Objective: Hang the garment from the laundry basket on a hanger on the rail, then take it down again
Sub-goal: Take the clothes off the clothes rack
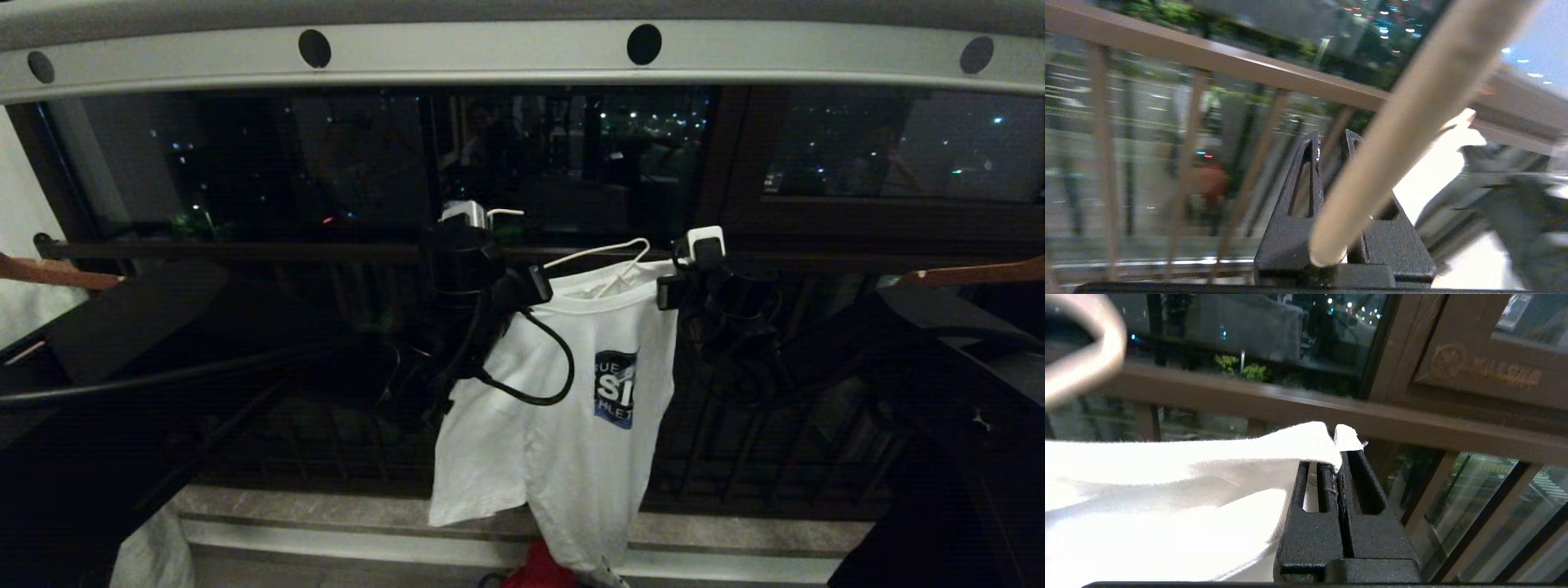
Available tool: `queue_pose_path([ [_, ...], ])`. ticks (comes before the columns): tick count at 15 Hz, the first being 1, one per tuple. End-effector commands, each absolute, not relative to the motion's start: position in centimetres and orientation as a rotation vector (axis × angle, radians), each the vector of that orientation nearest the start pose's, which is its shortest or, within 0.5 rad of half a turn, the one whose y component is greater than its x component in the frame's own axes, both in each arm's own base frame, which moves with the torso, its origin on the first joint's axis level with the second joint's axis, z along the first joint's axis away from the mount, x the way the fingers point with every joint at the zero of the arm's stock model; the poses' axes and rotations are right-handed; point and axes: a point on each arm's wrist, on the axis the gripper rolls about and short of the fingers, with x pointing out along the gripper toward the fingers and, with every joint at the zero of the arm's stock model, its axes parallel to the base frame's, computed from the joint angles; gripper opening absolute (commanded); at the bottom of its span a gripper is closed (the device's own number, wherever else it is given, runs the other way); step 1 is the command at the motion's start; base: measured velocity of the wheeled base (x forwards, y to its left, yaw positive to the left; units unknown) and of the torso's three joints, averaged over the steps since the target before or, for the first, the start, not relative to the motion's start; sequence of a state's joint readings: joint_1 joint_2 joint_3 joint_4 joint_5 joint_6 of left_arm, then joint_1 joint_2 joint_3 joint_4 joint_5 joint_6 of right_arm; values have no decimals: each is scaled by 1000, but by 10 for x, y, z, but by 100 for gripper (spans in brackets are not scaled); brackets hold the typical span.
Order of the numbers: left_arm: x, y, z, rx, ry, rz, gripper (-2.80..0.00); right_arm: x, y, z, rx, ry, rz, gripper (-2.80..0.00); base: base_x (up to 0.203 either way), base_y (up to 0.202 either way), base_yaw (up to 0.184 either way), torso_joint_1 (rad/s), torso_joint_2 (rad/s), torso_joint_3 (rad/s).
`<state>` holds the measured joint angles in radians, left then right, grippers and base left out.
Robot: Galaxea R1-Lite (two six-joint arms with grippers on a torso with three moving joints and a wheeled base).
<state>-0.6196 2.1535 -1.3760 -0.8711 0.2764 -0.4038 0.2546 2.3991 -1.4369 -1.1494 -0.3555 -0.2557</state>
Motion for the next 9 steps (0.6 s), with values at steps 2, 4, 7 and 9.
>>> queue_pose_path([
  [2, 345, -246, 210, -501, -6, -458, -280, 469, 123, 111, -204, -151, -106, -280, 0, 0, 0, 0, 0, 0],
  [4, 337, -247, 214, -511, 4, -501, -280, 469, 123, 112, -203, -151, -106, -280, 0, 0, 0, 0, 0, 0],
  [7, 331, -247, 215, -506, 20, -534, -280, 469, 125, 110, -203, -149, -103, -280, 0, 0, 0, 0, 0, 0],
  [9, 327, -249, 209, -493, 50, -577, -280, 469, 124, 116, -196, -163, -106, -280, 0, 0, 0, 0, 0, 0],
])
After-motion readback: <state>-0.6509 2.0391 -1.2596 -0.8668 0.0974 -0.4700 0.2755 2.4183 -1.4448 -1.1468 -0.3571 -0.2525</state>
